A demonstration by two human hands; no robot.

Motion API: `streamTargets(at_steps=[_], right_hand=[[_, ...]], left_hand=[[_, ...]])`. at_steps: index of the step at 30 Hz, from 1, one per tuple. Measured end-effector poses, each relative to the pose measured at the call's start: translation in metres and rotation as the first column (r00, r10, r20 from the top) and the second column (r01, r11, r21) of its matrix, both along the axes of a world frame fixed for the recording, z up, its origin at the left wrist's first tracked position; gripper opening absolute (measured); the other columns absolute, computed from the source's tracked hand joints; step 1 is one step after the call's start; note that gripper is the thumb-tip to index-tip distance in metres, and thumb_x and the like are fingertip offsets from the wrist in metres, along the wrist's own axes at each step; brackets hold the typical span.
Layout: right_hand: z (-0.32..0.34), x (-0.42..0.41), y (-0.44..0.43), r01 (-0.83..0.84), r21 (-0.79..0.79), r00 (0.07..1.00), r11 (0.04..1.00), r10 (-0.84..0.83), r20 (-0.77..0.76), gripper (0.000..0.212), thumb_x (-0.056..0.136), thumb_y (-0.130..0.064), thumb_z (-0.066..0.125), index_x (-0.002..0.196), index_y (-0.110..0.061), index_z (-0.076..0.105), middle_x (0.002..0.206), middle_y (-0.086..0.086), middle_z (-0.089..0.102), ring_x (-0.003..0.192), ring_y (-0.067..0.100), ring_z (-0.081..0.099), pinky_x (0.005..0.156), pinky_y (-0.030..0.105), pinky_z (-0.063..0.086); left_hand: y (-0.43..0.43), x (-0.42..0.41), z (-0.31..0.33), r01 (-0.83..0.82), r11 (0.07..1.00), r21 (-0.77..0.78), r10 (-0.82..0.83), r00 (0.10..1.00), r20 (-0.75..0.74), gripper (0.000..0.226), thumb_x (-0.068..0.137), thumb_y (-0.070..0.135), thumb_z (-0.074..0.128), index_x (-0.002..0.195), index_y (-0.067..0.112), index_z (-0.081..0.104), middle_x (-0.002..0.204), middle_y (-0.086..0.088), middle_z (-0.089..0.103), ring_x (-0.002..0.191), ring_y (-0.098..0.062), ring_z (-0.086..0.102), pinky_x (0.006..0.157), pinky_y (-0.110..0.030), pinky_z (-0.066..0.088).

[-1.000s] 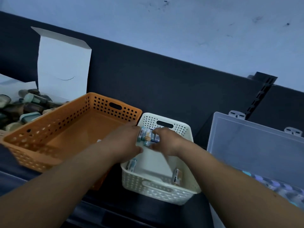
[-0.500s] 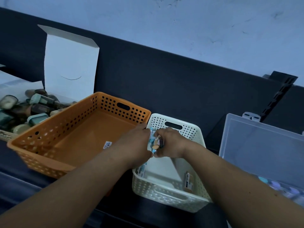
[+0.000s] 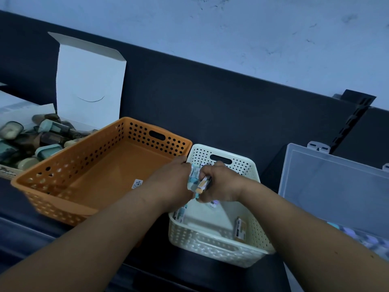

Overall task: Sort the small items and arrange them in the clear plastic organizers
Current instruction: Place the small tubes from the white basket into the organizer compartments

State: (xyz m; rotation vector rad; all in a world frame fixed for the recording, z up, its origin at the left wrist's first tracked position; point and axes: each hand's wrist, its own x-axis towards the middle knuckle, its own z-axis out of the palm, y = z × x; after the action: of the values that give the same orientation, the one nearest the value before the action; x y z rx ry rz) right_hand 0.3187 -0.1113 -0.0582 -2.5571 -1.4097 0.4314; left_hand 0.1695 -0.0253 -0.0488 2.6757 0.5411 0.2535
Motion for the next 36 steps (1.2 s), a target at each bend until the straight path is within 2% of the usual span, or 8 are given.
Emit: streamTargets(at_steps=[5, 9, 13, 21, 26, 29, 32, 36], right_hand=[[0.001, 0.0, -0.007, 0.001, -0.009, 0.992, 1.0, -0.002, -0.127, 0.032, 0.07, -0.015, 0.084, 0.077, -0.027, 0.055, 0.09, -0.003, 0.061, 0.078, 0.016, 0.059, 0.076, 0.031, 0.051], [-0.004, -0.007, -0.014, 0.035, -0.01, 0.983, 0.999, -0.036, -0.183, 0.024, 0.075, -0.009, 0.078, 0.08, -0.025, 0.061, 0.099, 0.008, 0.068, 0.072, 0.024, 0.065, 0.075, 0.036, 0.056], [-0.003, -0.014, -0.019, 0.005, 0.001, 0.997, 1.0, -0.005, -0.075, 0.022, 0.077, -0.003, 0.07, 0.085, -0.021, 0.062, 0.092, -0.001, 0.064, 0.067, 0.013, 0.057, 0.051, 0.02, 0.048], [-0.007, -0.027, -0.026, -0.071, -0.016, 0.989, 0.997, 0.073, 0.126, 0.026, 0.075, -0.006, 0.069, 0.082, -0.027, 0.055, 0.097, 0.0, 0.055, 0.09, 0.021, 0.06, 0.068, 0.026, 0.047], [0.0, -0.026, -0.039, 0.152, 0.217, 0.98, 0.964, -0.118, -0.16, 0.027, 0.076, 0.0, 0.068, 0.072, -0.023, 0.055, 0.075, 0.0, 0.058, 0.057, 0.013, 0.052, 0.046, 0.022, 0.043], [0.01, -0.029, -0.05, 0.293, 0.359, 0.912, 0.886, -0.147, -0.382, 0.025, 0.074, 0.006, 0.071, 0.075, -0.015, 0.057, 0.07, 0.008, 0.059, 0.058, 0.021, 0.053, 0.055, 0.032, 0.046], [0.021, -0.033, -0.06, 0.351, 0.423, 0.861, 0.835, -0.111, -0.495, 0.027, 0.075, 0.006, 0.072, 0.075, -0.015, 0.056, 0.073, 0.007, 0.059, 0.061, 0.019, 0.053, 0.052, 0.027, 0.046], [0.028, -0.041, -0.073, 0.375, 0.453, 0.838, 0.809, -0.087, -0.539, 0.026, 0.074, 0.005, 0.074, 0.076, -0.016, 0.058, 0.071, 0.003, 0.059, 0.06, 0.015, 0.053, 0.053, 0.025, 0.046]], left_hand=[[0.001, 0.002, -0.002, -0.023, 1.0, 0.021, 0.024, 0.999, -0.031, 0.068, 0.085, 0.034, 0.068, 0.142, 0.013, 0.038, 0.155, 0.003, 0.02, 0.135, -0.019, 0.036, 0.107, -0.032, 0.034], [0.001, 0.003, -0.003, -0.034, 0.998, 0.047, 0.036, 0.998, -0.042, 0.066, 0.084, 0.035, 0.069, 0.139, 0.012, 0.041, 0.153, 0.0, 0.023, 0.132, -0.021, 0.039, 0.105, -0.034, 0.037], [0.001, 0.004, -0.004, -0.038, 0.998, 0.048, 0.04, 0.999, -0.032, 0.062, 0.081, 0.036, 0.07, 0.135, 0.015, 0.045, 0.15, 0.001, 0.029, 0.127, -0.021, 0.044, 0.102, -0.037, 0.041], [0.0, 0.005, -0.006, -0.04, 0.995, 0.092, 0.044, 0.998, -0.047, 0.069, 0.085, 0.036, 0.067, 0.143, 0.013, 0.036, 0.155, 0.001, 0.021, 0.137, -0.019, 0.033, 0.106, -0.031, 0.032], [-0.001, 0.004, -0.003, -0.042, 0.967, 0.253, 0.06, 0.996, -0.063, 0.059, 0.087, 0.042, 0.061, 0.139, 0.019, 0.042, 0.15, -0.001, 0.033, 0.137, -0.021, 0.03, 0.11, -0.037, 0.026], [-0.007, 0.003, 0.003, -0.022, 0.927, 0.374, 0.009, 0.999, 0.036, 0.04, 0.094, 0.044, 0.049, 0.13, 0.028, 0.051, 0.138, 0.006, 0.048, 0.132, -0.017, 0.035, 0.109, -0.039, 0.019], [-0.019, 0.0, 0.012, 0.01, 0.988, 0.155, -0.041, 0.979, 0.2, 0.031, 0.098, 0.042, 0.038, 0.11, 0.027, 0.063, 0.099, 0.008, 0.065, 0.095, -0.014, 0.057, 0.089, -0.035, 0.036], [-0.042, 0.001, 0.021, 0.096, 0.972, -0.212, -0.033, 0.958, 0.284, 0.021, 0.092, 0.041, 0.054, 0.092, 0.024, 0.067, 0.07, 0.009, 0.057, 0.064, -0.006, 0.05, 0.056, -0.027, 0.037]])
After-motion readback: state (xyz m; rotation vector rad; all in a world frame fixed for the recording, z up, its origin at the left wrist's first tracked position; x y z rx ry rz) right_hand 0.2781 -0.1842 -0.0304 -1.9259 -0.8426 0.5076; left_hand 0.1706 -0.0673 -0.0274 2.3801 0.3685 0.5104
